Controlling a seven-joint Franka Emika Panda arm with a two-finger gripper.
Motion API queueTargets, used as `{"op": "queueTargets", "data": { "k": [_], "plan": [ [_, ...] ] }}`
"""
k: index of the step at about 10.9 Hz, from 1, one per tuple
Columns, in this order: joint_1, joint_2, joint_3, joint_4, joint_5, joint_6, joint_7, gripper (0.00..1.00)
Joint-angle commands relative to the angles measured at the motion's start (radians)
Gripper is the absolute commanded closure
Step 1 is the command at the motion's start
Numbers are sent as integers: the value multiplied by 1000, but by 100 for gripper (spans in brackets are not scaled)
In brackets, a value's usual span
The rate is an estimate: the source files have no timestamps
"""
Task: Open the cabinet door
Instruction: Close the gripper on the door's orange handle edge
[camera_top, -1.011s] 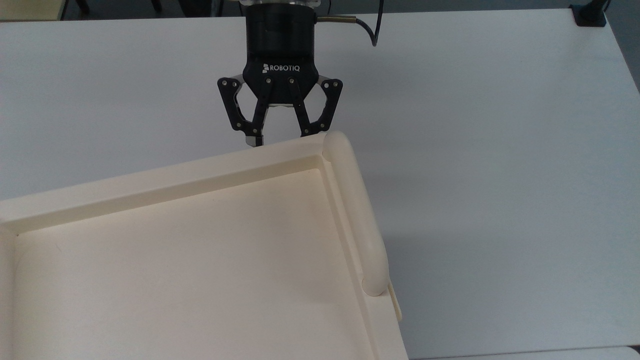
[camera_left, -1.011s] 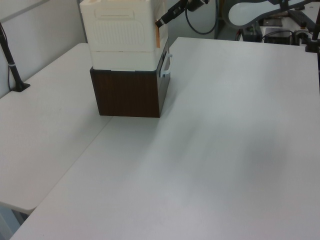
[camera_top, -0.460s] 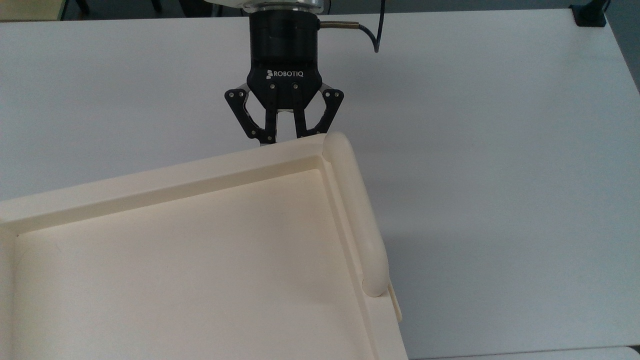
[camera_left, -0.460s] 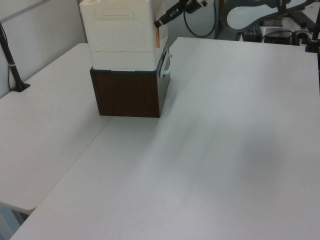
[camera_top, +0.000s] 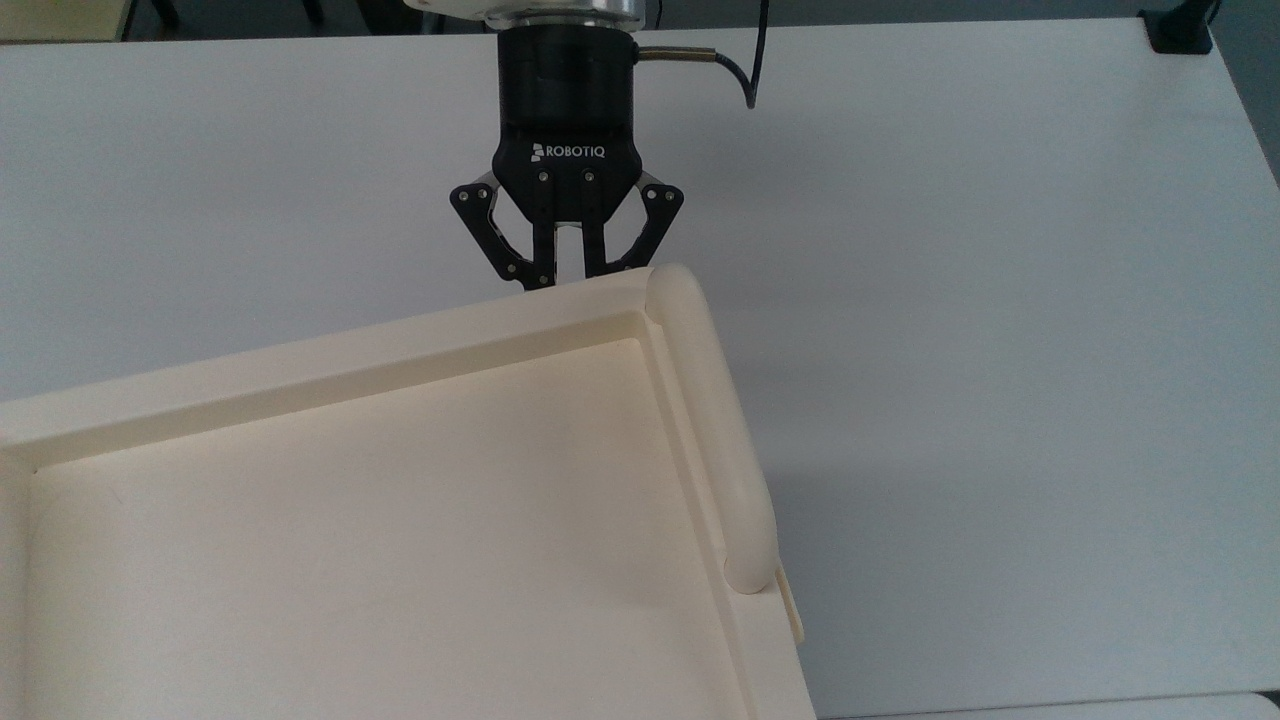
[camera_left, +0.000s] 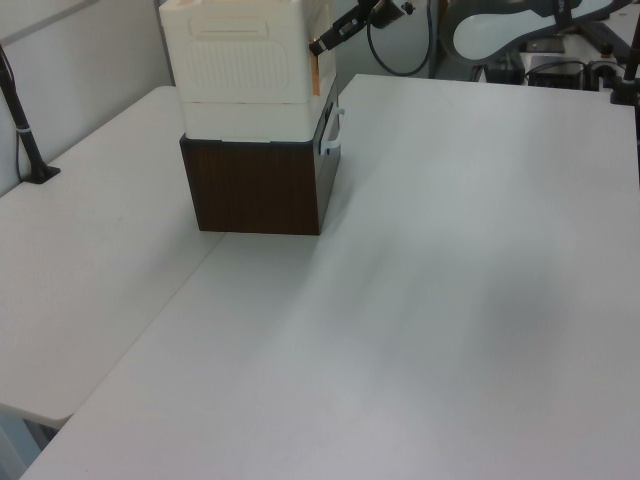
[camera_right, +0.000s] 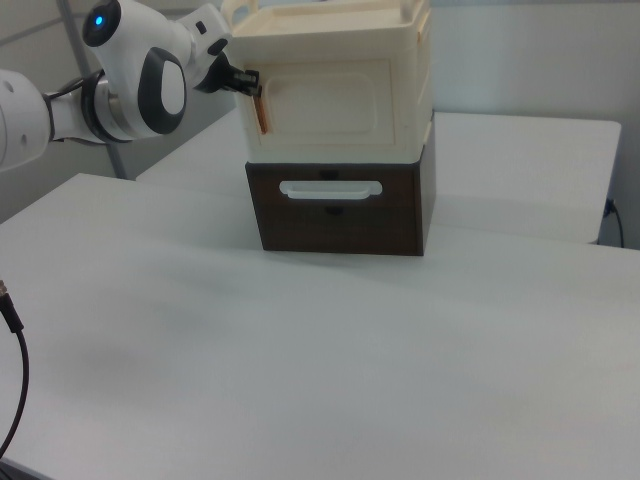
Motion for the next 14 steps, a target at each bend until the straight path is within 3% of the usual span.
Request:
{"op": "queueTargets", "data": {
  "k": [1,14],
  "plan": [
    [-3,-2,-7,-10,-28,14,29,84],
    [-43,-118,-7,-135,-28,-15,18,88]
  ]
}}
